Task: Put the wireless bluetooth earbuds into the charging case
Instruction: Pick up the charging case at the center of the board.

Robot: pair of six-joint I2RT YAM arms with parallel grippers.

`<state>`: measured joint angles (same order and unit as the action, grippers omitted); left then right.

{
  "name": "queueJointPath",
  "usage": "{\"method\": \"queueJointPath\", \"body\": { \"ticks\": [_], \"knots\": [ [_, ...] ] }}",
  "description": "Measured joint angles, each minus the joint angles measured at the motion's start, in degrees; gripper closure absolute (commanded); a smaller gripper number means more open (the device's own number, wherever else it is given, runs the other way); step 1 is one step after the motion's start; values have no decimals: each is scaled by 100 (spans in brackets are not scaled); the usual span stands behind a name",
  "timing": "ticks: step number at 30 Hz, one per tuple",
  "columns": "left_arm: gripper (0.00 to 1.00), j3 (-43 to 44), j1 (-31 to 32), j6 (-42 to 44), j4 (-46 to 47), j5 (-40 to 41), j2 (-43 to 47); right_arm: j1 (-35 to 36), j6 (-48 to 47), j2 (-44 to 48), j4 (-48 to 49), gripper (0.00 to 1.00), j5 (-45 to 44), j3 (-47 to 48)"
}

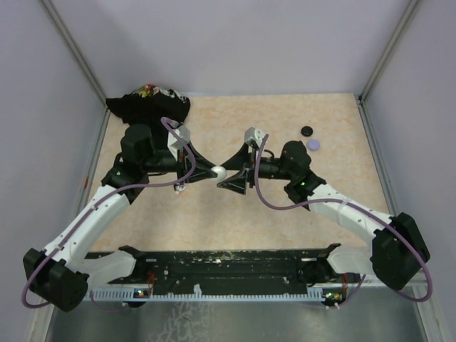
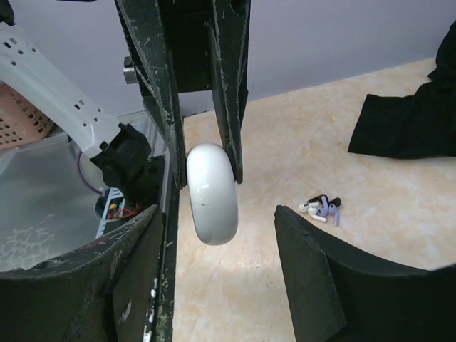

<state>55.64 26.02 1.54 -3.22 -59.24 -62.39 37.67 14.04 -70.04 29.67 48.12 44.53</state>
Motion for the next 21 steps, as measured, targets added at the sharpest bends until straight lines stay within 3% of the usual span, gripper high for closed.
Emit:
{"method": "queueJointPath", "body": {
  "ticks": [10, 14, 16, 18, 21],
  "knots": [
    [100, 0, 155, 0, 103, -44, 0, 0, 223, -118, 365, 55, 175, 4],
    [100, 0, 186, 2, 144, -50, 0, 0, 278, -140, 437, 68, 258, 11],
    [100, 0, 192, 2, 155, -33, 0, 2, 291, -140, 452, 82, 313, 11],
    [92, 0, 192, -2, 151, -9, 13, 2, 291, -140, 459, 94, 382, 11],
    [81, 0, 197, -22, 125, 87, 72, 0, 269, -140, 494, 100, 426, 13]
  ]
}}
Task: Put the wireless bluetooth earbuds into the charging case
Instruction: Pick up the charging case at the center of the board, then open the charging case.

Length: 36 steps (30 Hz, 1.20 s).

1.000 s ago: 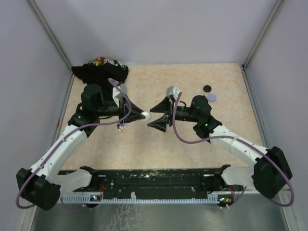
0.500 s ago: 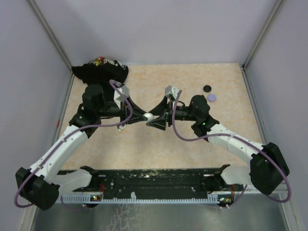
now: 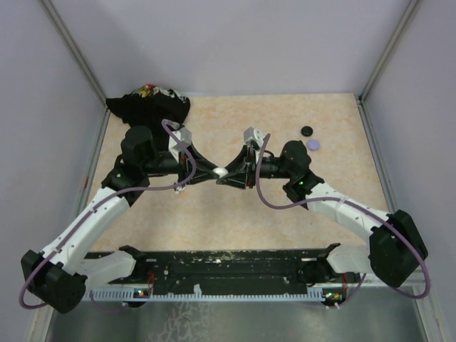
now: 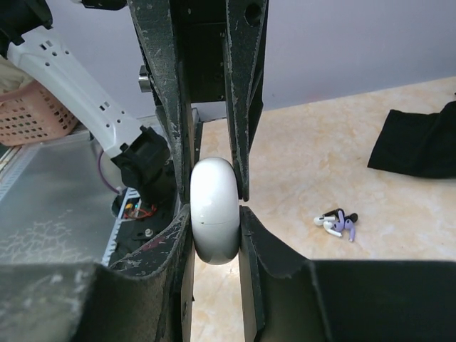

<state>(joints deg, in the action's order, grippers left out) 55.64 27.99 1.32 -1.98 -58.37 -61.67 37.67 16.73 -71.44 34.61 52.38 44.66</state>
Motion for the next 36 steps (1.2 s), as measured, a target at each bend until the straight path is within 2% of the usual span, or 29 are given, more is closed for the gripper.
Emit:
{"method": "queueJointPath", "body": {
  "ticks": [8, 28, 36],
  "knots": [
    [59, 0, 55, -90, -107, 452, 107, 0, -11, 0, 20, 100, 33, 2],
    [38, 0, 48, -297, -114, 1641, 175, -33, -68, 0, -269, 100, 155, 2],
    [0, 0, 48, -354, -216, 2052, 177, -31, -219, 11, -350, 100, 74, 0]
  ]
}}
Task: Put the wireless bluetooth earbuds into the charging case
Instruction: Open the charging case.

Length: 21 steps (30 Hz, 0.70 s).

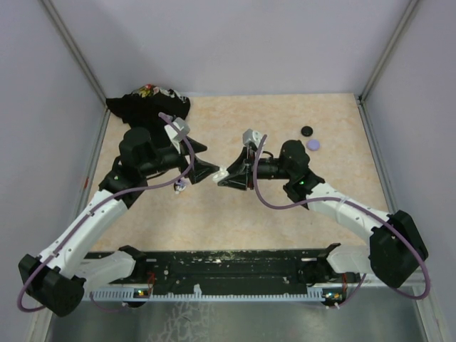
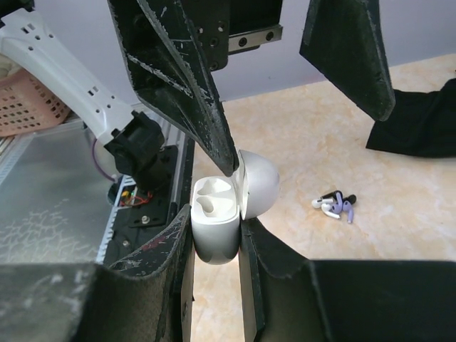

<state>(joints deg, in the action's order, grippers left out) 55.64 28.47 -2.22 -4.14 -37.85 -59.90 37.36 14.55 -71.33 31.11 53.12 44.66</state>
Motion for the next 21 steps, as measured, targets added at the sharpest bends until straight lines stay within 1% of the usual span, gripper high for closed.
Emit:
{"method": "queueJointPath", "body": {
  "ticks": [4, 8, 13, 17, 21],
  "knots": [
    [0, 0, 0, -107, -258, 590, 96, 0, -229, 85, -282, 100, -289, -44],
    [0, -7, 0, -308, -656, 1578, 374, 0, -485, 337, -590, 100, -654, -256],
    [0, -74, 0, -697, -1220, 2695, 658, 0, -684, 599, -750, 100, -1049, -573],
    [0, -190, -2, -1008, -1709, 3292, 560, 0, -846, 719, -885, 100, -1364, -809],
    [0, -352, -2, -1467, -2138, 3740, 164, 0, -970, 824, -975, 100, -1617, -1025]
  ]
}}
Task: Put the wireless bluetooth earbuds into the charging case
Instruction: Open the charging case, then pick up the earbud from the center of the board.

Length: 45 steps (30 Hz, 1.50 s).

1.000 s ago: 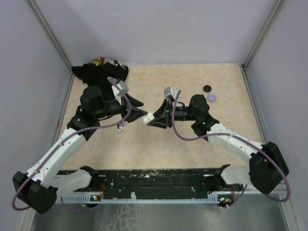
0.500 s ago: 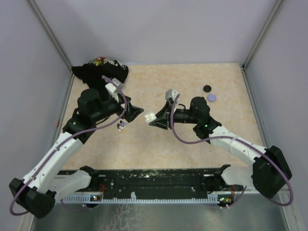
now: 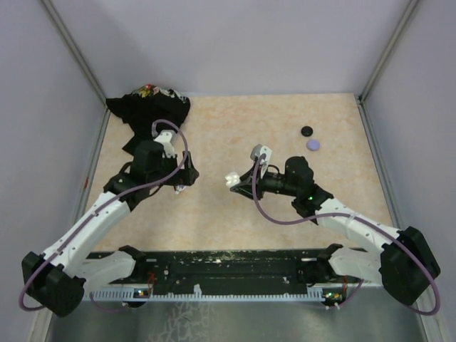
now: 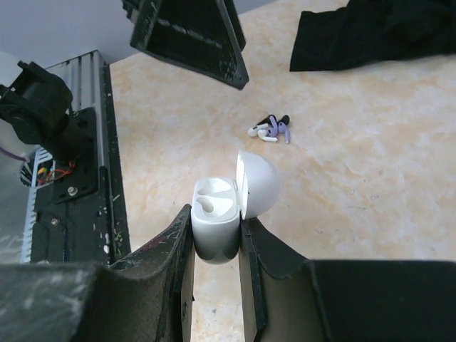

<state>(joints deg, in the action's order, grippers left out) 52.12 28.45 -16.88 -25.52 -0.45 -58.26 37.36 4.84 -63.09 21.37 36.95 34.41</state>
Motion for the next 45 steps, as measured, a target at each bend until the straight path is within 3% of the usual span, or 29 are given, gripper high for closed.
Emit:
{"method": "queueJointPath", "body": {
  "ticks": [9, 13, 17, 24, 34, 38, 45],
  "knots": [
    [17, -535, -57, -723, -190, 752, -870, 0, -140, 199, 2, 100, -358, -260],
    [29, -529, -107, -754, -105, 837, -1438, 0, -153, 208, 13, 100, -435, -367],
    [34, -487, -203, -734, -33, 837, -1982, 0, -175, 214, 9, 100, -457, -374],
    [54, -323, -588, -584, -2, 763, -2393, 0, -184, 247, 7, 100, -468, -378],
    [61, -17, -1097, -319, -50, 223, -2850, 0, -184, 358, 7, 100, -498, -404],
    [70, 26, -1163, -243, -109, 33, -3042, 0, -186, 385, 7, 100, -501, -404],
    [70, 103, -1211, -210, -219, -243, -3412, 0, -186, 385, 7, 100, -503, -404]
  ]
}}
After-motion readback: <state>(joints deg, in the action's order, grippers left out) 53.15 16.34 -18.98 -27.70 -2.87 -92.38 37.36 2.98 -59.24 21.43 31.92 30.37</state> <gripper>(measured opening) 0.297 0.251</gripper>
